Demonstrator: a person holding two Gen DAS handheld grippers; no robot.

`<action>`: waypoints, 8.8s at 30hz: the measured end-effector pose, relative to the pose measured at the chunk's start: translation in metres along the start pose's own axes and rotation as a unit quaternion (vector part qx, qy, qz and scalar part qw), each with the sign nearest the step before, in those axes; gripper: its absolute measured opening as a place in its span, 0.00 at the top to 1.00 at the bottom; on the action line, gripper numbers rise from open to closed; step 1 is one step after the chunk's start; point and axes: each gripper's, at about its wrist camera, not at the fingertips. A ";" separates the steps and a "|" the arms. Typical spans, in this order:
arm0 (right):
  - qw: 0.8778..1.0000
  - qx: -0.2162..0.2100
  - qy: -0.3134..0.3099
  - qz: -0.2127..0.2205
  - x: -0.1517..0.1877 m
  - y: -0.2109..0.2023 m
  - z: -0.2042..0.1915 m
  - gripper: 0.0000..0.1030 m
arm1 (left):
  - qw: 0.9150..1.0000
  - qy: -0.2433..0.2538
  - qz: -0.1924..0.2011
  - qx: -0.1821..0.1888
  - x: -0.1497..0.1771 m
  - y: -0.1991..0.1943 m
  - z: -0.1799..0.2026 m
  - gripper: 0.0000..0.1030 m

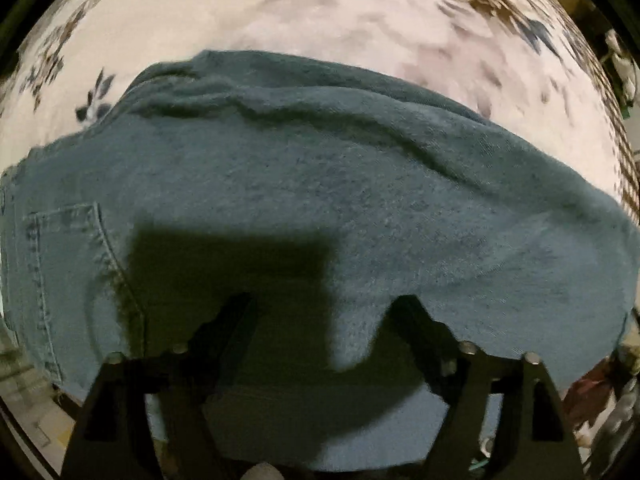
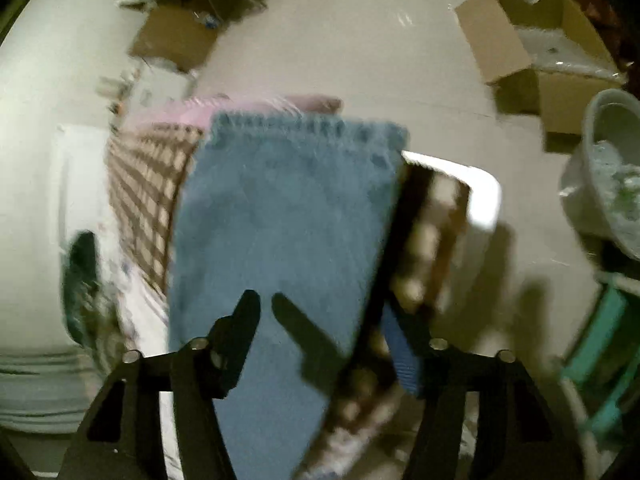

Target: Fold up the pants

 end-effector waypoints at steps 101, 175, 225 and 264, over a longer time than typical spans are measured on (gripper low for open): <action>0.908 0.051 -0.383 -0.164 0.285 0.014 -0.183 0.47 | 0.912 -0.143 0.373 0.094 0.053 -0.233 -0.060 0.83; 0.945 -0.045 -0.115 -0.303 0.183 0.061 -0.040 0.12 | 0.979 -0.093 0.006 0.182 0.010 -0.024 -0.002 0.12; 0.928 -0.147 -0.278 -0.201 0.220 -0.024 -0.373 0.69 | 0.951 -0.084 0.150 0.256 -0.139 -0.240 -0.063 0.87; 0.921 -0.098 -0.127 -0.354 0.371 0.190 -0.265 0.08 | 0.939 -0.182 0.101 0.275 -0.178 -0.067 -0.251 0.57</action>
Point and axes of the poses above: each gripper's, at about its wrist camera, not at the fingertips, and y roughly the way its jaws point, z to its right, x to its underside
